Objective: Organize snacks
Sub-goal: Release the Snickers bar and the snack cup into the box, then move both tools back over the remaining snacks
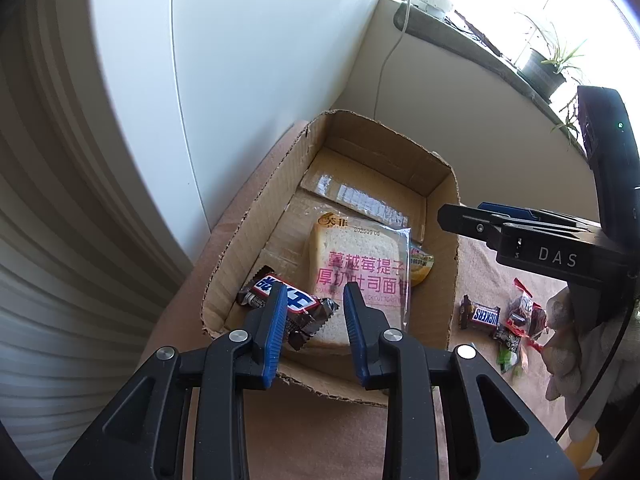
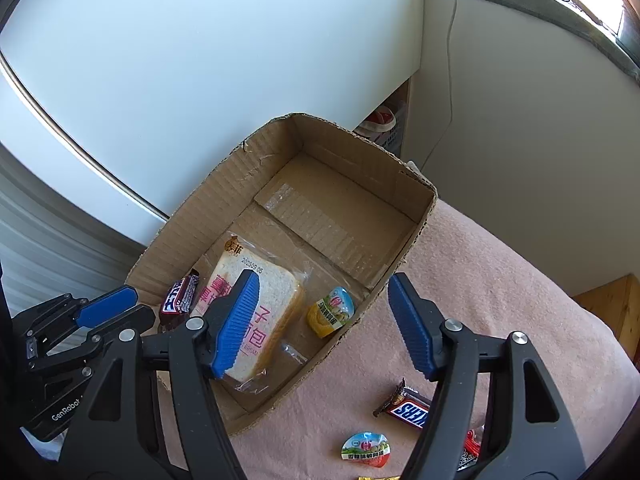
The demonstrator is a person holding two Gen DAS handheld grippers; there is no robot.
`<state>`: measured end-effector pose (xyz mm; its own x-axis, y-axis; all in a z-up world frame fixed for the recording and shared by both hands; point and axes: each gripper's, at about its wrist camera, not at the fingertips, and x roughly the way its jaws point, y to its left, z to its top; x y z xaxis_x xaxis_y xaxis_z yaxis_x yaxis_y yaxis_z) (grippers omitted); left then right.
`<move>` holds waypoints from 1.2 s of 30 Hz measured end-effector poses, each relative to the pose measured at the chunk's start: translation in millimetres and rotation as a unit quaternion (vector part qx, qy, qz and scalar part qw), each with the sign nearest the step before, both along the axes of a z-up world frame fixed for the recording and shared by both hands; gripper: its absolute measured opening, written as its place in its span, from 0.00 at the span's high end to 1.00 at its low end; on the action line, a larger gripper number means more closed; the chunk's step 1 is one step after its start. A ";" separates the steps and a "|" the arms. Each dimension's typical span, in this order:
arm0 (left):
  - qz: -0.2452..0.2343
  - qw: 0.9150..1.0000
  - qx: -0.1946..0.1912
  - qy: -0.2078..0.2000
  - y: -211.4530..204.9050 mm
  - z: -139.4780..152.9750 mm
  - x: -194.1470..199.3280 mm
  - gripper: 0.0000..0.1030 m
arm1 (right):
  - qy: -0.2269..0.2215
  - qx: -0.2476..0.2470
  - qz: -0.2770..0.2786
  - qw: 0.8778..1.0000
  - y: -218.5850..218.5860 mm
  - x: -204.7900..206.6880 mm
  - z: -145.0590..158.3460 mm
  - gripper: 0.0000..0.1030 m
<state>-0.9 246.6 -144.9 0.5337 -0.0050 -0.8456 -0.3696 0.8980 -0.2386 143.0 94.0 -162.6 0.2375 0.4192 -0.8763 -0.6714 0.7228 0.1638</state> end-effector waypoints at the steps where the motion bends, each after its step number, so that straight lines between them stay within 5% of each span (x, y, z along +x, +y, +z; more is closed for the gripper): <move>1: -0.001 1.000 0.000 0.000 -0.6 0.3 0.0 0.73 | 0.000 0.001 -0.001 1.000 -1.1 -0.4 0.8 0.32; 13: -0.022 1.000 -0.007 -0.009 -19.9 7.9 -2.9 0.73 | -0.003 0.011 -0.029 1.000 -45.2 -2.6 16.4 0.30; 30: -0.123 0.992 -0.030 -0.014 -102.4 15.9 6.4 0.73 | -0.004 0.004 -0.137 0.991 -188.0 -17.8 24.2 0.30; 33: -0.145 0.989 -0.035 -0.010 -121.8 12.5 9.2 0.61 | 0.006 -0.002 -0.157 0.988 -212.5 -22.5 16.3 0.30; 36: -0.167 0.985 -0.034 -0.006 -139.5 8.8 11.8 0.61 | 0.019 -0.012 -0.177 0.984 -234.1 -28.7 5.2 0.30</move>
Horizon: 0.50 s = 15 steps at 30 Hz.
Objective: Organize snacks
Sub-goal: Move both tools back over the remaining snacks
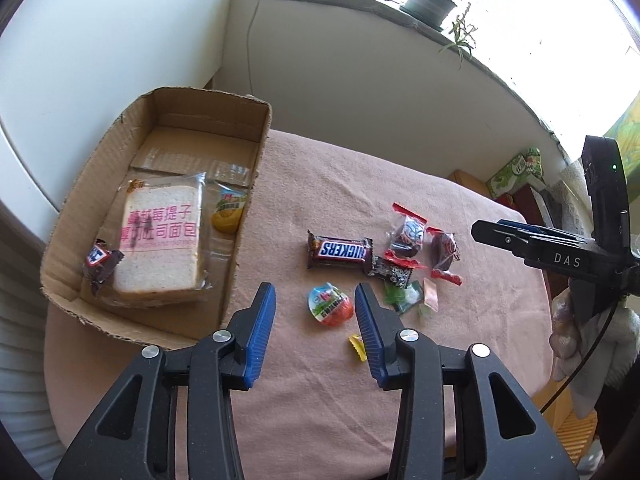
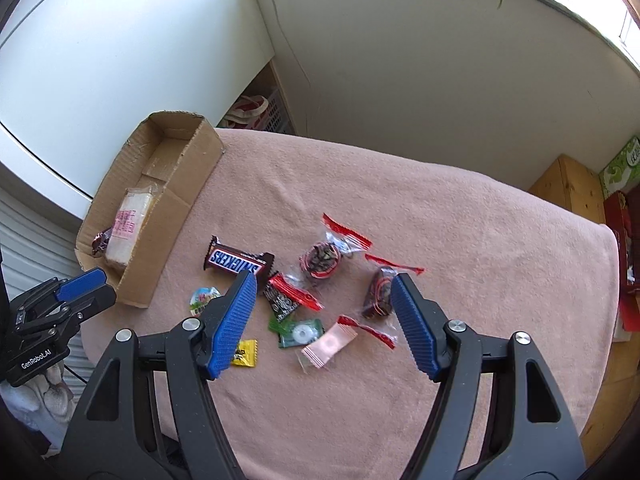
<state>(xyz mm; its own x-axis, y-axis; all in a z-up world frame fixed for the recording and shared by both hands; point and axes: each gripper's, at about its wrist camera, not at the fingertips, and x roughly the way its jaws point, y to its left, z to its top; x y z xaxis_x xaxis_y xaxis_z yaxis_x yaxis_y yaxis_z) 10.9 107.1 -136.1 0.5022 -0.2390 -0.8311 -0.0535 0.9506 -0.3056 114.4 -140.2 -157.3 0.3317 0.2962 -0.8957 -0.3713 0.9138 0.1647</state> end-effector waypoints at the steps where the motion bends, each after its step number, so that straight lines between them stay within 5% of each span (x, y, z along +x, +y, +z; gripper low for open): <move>1: -0.006 1.000 0.000 0.002 -5.6 -1.5 0.9 0.61 | 0.005 0.000 -0.006 1.000 -5.6 -2.1 -4.5 0.30; 15: -0.050 0.997 -0.010 0.054 -47.7 -40.9 14.3 0.61 | 0.123 0.063 -0.078 0.987 -41.8 -19.5 -69.4 0.30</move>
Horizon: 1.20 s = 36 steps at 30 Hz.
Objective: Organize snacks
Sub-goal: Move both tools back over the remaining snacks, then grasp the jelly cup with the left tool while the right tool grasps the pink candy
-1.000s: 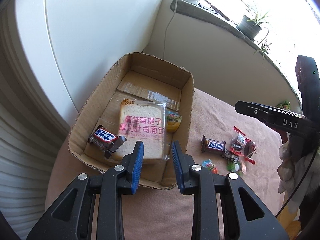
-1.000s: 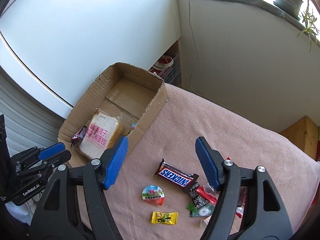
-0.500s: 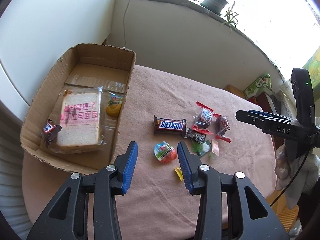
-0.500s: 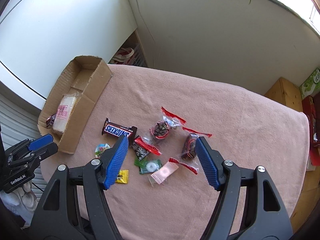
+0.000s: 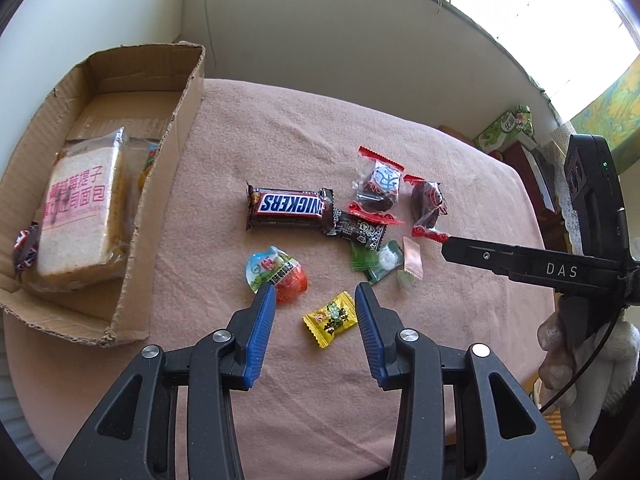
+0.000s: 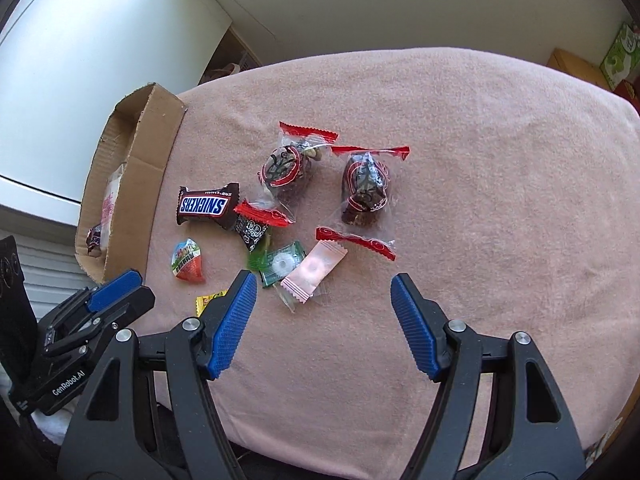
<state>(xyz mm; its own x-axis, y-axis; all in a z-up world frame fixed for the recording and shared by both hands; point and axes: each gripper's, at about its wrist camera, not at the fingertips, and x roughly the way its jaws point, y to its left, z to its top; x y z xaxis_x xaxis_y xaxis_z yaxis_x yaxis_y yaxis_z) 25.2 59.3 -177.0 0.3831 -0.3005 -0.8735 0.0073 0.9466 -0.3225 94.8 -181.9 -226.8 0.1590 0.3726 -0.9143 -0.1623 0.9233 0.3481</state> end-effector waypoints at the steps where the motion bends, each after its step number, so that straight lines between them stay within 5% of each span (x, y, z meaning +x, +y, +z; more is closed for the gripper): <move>1: 0.000 1.000 -0.001 0.004 -0.8 -3.0 0.9 0.61 | 0.012 0.008 -0.009 1.000 -0.8 2.2 -5.6 0.30; 10: 0.004 1.000 0.000 0.028 -2.5 -21.1 6.2 0.61 | 0.073 0.052 -0.058 0.994 -0.1 16.8 -33.9 0.41; 21: 0.007 0.999 0.009 0.039 -7.1 -36.7 21.4 0.61 | 0.080 0.022 -0.040 0.996 20.8 24.1 -46.4 0.49; 29: 0.008 0.999 0.025 0.040 -9.3 -43.6 26.1 0.61 | 0.076 -0.003 -0.018 0.997 37.5 25.3 -49.3 0.69; 36: 0.003 0.999 0.039 0.029 -16.3 -45.9 25.9 0.74 | 0.072 -0.006 -0.009 0.997 34.6 24.9 -50.7 0.77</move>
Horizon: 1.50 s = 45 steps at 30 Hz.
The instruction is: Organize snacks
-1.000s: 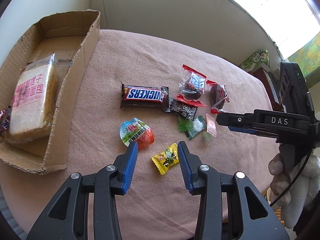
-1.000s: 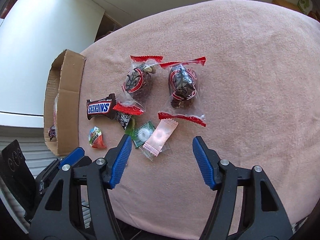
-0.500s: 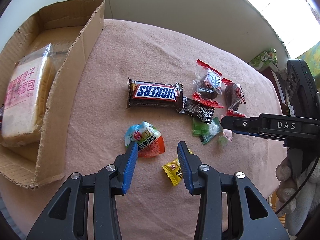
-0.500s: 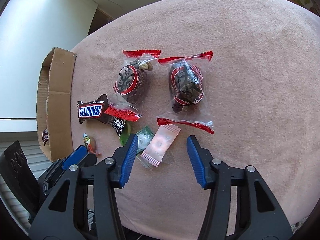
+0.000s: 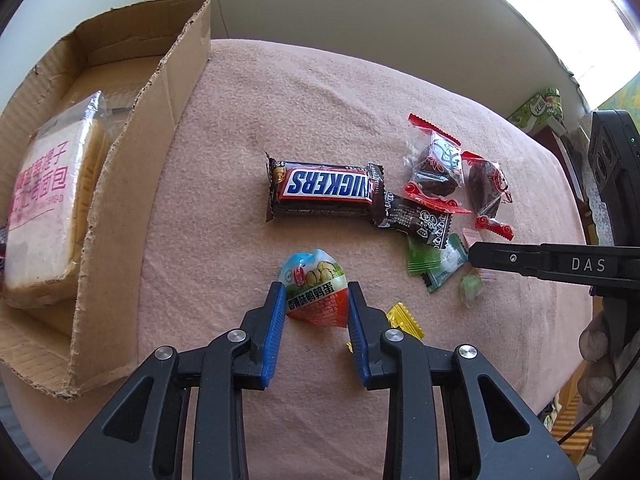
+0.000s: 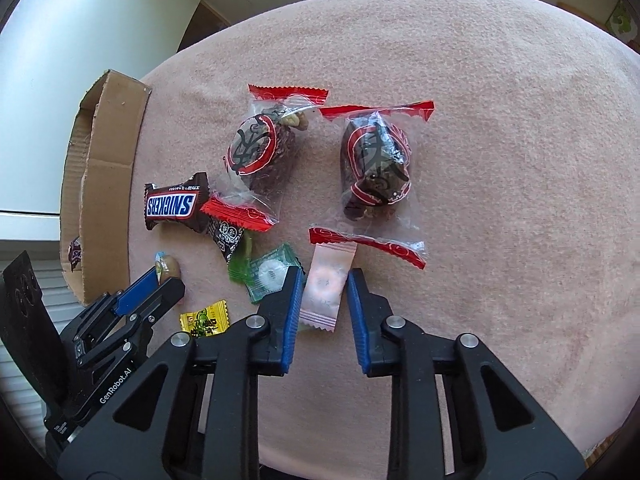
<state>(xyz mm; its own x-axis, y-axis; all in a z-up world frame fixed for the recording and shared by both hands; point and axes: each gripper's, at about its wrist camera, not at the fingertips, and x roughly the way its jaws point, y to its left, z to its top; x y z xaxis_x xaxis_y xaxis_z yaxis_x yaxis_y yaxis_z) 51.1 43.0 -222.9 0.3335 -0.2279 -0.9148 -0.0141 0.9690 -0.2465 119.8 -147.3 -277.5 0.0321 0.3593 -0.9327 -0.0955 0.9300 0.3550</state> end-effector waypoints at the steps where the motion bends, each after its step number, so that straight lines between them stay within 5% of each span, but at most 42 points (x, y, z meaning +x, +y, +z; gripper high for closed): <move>1: -0.001 1.000 0.001 -0.003 1.7 1.3 -1.4 0.76 | -0.002 -0.002 0.002 1.000 -4.0 -1.5 1.0 0.79; 21: 0.005 0.999 -0.028 -0.017 19.4 17.5 -12.2 0.82 | -0.038 -0.001 0.017 0.999 -27.2 -25.6 28.2 0.82; 31: 0.021 0.997 -0.050 -0.048 38.5 48.9 -16.4 0.82 | -0.061 0.019 0.016 0.998 -38.6 -28.3 59.0 0.82; 45: 0.077 0.992 -0.046 -0.086 83.0 78.0 -22.9 0.82 | -0.119 0.053 0.062 0.990 21.8 -5.1 115.4 0.81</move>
